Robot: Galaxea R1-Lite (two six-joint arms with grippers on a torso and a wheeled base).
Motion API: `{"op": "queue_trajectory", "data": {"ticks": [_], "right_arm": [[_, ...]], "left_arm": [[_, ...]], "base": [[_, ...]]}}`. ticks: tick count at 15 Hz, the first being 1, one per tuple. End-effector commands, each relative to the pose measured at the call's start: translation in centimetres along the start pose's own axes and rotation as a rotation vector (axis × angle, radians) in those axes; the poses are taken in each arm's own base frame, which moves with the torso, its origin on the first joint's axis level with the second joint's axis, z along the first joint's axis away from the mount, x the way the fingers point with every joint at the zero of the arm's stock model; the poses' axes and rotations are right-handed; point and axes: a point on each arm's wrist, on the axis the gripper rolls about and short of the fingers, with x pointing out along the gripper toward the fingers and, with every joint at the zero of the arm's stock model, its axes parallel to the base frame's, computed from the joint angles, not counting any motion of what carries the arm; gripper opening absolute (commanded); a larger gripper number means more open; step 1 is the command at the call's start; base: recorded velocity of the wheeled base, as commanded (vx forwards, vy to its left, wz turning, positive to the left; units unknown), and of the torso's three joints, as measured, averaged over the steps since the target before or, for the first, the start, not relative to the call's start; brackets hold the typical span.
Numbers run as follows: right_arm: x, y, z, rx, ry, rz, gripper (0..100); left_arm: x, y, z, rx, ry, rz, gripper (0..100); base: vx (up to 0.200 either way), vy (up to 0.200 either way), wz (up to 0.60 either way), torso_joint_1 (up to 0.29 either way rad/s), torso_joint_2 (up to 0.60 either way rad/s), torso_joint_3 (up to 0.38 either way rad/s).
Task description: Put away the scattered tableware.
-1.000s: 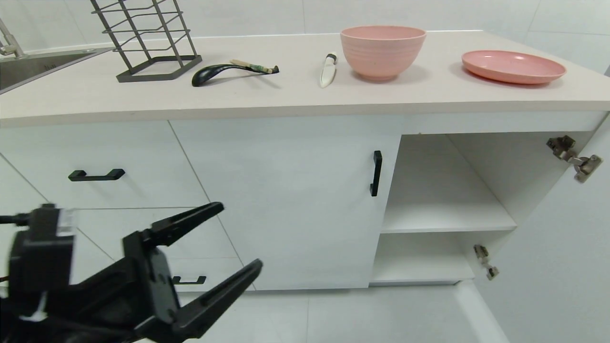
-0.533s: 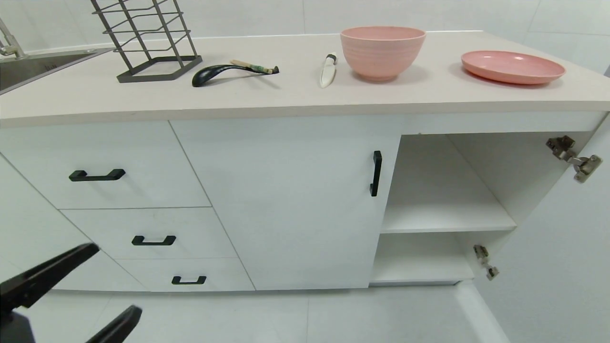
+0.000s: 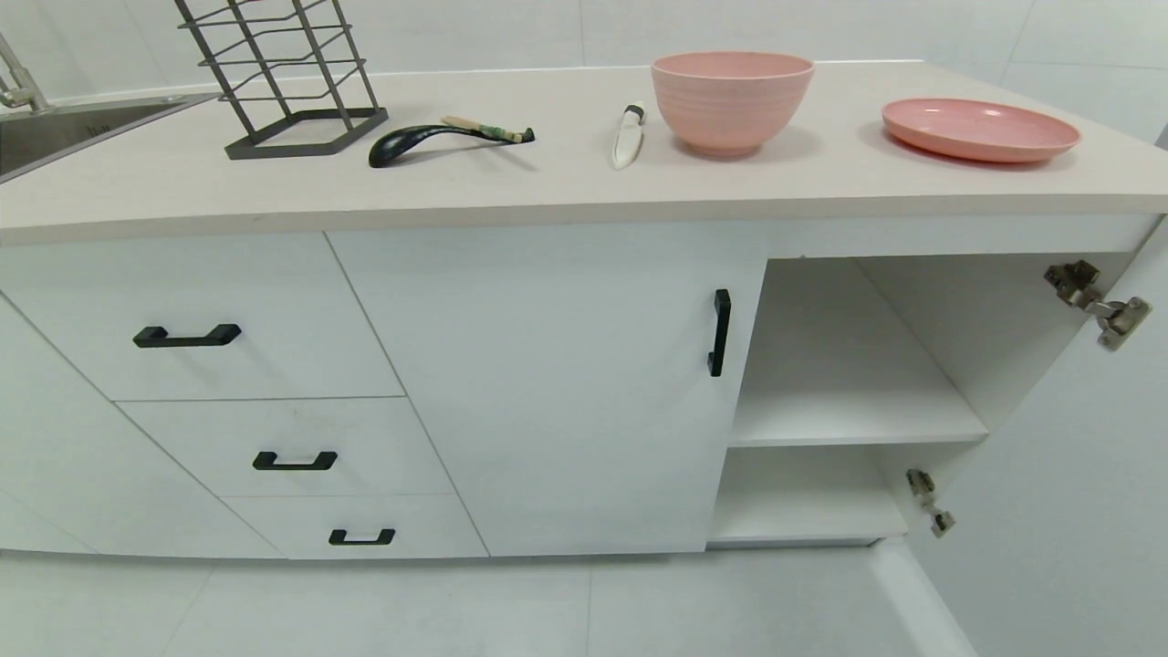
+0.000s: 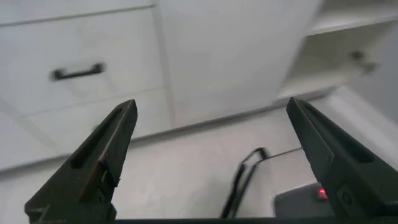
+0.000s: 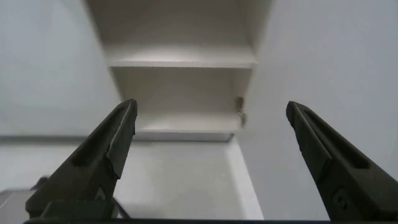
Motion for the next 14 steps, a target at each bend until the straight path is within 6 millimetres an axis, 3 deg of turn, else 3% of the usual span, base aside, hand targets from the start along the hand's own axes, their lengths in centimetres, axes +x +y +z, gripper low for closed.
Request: {"op": "queue_trajectory", "data": {"ticks": [1, 5, 9, 14], "right_arm": [[-0.01, -0.06, -0.13, 0.054, 0.012, -0.031, 100], [-0.01, -0.06, -0.13, 0.058, 0.012, -0.029, 100], [-0.01, -0.05, -0.13, 0.060, 0.012, -0.025, 100], [-0.01, -0.04, -0.13, 0.057, 0.012, -0.022, 100]], "left_arm": [[-0.37, -0.12, -0.51, 0.037, -0.025, 0.119, 100], [-1.00, -0.09, -1.14, 0.042, -0.058, 0.312, 100], [-1.00, -0.09, -1.12, -0.065, -0.076, 0.310, 100], [-1.00, -0.09, -1.12, -0.062, -0.076, 0.310, 100]], "base": [[0.000, 0.000, 0.00, 0.000, 0.00, 0.000], [0.000, 0.000, 0.00, 0.000, 0.00, 0.000], [0.000, 0.000, 0.00, 0.000, 0.00, 0.000], [0.000, 0.000, -0.12, 0.001, 0.00, 0.000]]}}
